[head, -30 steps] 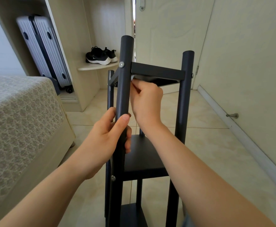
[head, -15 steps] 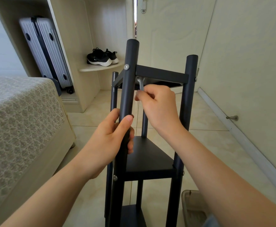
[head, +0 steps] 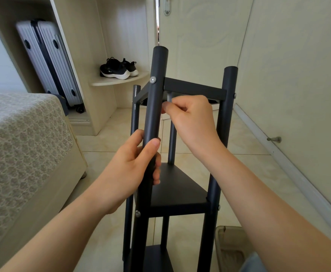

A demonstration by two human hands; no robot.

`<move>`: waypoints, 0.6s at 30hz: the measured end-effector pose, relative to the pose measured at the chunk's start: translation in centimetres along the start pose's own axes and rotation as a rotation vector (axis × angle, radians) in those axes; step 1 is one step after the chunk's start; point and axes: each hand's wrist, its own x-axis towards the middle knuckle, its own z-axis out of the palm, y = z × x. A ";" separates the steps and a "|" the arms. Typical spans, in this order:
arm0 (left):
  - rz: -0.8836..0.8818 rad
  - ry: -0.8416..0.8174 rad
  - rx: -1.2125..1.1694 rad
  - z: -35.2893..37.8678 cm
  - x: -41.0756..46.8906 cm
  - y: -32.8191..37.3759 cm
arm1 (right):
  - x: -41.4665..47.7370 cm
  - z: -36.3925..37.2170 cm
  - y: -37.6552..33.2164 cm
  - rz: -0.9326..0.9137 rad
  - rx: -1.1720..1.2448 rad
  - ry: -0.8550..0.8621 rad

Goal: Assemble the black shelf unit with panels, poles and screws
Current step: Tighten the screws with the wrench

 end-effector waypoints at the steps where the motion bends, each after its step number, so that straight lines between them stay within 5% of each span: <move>1: 0.000 -0.004 -0.008 0.0 0.0 0.0 | 0.1 0.0 0.0 -0.004 0.005 0.005; 18: -0.002 -0.015 -0.021 0.0 0.0 0.0 | 0.6 3.6 2.6 -0.199 -0.093 0.242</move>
